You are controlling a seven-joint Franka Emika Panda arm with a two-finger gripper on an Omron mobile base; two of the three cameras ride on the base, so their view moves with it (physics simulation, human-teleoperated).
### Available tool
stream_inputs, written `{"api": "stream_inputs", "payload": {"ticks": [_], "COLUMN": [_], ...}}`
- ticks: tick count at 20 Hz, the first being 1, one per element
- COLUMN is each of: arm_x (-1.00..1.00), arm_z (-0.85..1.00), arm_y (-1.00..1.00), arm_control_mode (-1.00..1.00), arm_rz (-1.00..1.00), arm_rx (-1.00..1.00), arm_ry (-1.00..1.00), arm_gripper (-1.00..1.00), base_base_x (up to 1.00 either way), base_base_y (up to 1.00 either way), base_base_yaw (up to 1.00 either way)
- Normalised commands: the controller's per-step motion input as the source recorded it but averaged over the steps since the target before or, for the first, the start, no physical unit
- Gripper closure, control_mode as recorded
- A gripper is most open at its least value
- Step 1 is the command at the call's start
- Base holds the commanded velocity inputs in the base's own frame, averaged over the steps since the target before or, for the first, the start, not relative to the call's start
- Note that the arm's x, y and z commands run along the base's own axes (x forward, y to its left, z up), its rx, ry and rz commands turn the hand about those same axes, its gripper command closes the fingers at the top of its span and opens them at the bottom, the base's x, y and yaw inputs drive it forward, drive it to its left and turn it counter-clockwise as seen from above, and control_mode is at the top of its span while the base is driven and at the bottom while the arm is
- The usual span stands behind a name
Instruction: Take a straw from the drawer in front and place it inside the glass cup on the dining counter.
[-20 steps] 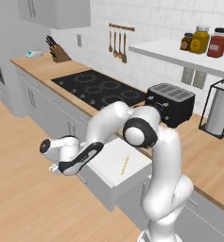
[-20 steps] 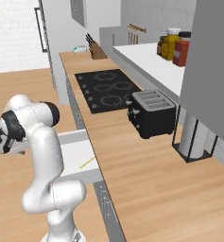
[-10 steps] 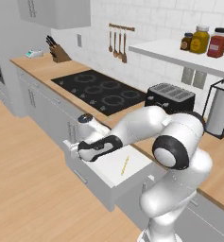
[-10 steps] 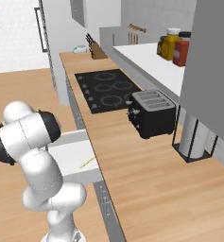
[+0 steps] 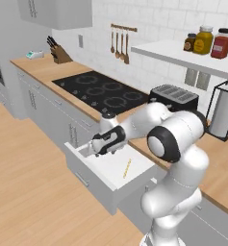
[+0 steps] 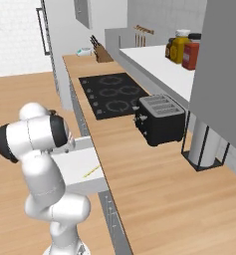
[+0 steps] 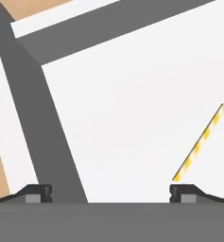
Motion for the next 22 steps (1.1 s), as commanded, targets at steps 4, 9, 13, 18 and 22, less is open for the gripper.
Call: {"api": "stream_inputs", "payload": {"ticks": [4, 9, 13, 18, 22], "arm_x": [0.09, 0.0, -0.18, -0.41, -0.42], "arm_z": [-0.69, -0.63, -0.29, -0.11, 0.0], "arm_y": [0.0, 0.0, 0.13, 0.54, 0.92], "arm_control_mode": [-1.0, -1.0, -1.0, -1.0, -1.0], "arm_rz": [0.0, 0.0, 0.0, 0.01, 0.0], "arm_rx": [0.0, 0.0, 0.03, 0.07, 0.07], "arm_ry": [0.0, 0.0, 0.0, 0.0, 0.08], "arm_gripper": [-1.0, -1.0, -1.0, -1.0, -1.0], "base_base_x": [0.0, 0.0, 0.0, 0.0, 0.0], "base_base_y": [0.0, 0.0, 0.0, 0.0, 0.0], "base_base_yaw": [0.0, 0.0, 0.0, 0.0, 0.0]}}
